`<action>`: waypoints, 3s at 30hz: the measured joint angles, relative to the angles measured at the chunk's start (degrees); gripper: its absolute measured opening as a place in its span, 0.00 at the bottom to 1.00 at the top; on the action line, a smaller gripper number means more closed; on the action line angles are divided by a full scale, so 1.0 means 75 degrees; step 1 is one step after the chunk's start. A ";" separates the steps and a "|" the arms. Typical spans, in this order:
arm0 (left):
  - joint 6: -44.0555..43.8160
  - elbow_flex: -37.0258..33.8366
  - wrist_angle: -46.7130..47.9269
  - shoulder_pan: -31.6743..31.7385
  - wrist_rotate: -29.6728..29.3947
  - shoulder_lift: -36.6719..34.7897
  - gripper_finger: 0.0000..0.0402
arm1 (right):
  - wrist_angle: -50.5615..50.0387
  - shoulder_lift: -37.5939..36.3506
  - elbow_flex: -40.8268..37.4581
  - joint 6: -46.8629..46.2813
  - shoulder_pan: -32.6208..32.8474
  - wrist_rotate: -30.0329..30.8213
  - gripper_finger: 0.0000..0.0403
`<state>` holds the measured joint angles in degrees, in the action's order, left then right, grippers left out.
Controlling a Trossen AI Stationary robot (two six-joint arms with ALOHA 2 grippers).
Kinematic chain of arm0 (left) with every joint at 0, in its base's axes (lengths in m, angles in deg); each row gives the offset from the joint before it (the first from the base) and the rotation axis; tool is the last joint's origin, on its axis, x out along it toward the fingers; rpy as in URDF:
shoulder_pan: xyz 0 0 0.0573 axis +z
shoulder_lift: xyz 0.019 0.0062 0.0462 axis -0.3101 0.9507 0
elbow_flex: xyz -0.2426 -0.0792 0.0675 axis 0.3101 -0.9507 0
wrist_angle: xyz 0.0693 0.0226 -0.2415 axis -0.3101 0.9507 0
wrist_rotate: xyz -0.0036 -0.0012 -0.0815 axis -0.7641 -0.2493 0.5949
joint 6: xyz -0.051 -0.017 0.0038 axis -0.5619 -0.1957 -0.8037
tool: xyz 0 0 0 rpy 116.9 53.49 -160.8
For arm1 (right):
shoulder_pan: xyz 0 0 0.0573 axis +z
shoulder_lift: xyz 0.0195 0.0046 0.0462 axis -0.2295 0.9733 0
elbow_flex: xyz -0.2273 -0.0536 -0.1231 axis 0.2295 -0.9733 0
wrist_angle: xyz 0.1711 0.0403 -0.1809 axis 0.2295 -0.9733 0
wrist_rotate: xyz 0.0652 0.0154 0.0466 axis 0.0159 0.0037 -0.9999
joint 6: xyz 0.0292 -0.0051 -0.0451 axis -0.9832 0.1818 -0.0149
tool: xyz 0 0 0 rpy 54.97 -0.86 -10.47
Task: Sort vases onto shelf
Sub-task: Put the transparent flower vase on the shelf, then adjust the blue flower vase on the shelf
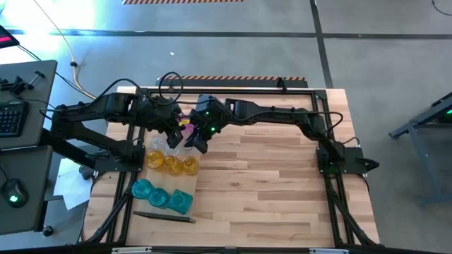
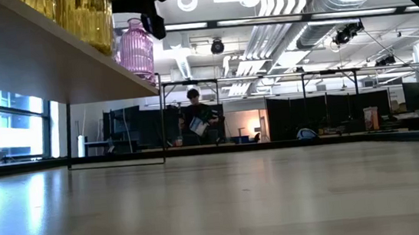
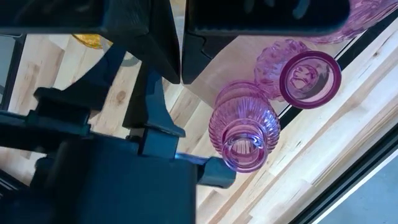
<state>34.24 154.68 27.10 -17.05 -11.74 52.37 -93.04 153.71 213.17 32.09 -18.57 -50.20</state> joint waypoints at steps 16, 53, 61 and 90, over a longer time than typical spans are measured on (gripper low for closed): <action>0.0053 0.0000 -0.0004 0.0000 0.0001 -0.0001 0.02 | 0.0251 0.0068 0.0003 -0.0208 -0.0142 -0.0299 0.18; 0.1407 0.0321 -0.1073 -0.0285 -0.0789 -0.1685 0.02 | -0.1551 -0.1676 0.1125 0.1928 -0.0186 0.2537 0.28; 0.1543 0.0326 -0.0794 -0.0717 -0.1020 -0.3211 0.02 | -0.3853 -0.3115 0.1116 0.2271 -0.0253 0.5217 0.28; 0.0986 -0.3675 -0.2144 -0.0787 0.0725 -0.7426 0.02 | -0.7660 -0.6458 0.1096 -0.0619 0.0962 0.8139 0.28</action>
<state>41.63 127.12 11.02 -22.95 -6.31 -3.33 -150.49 105.27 221.38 27.45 -11.36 10.84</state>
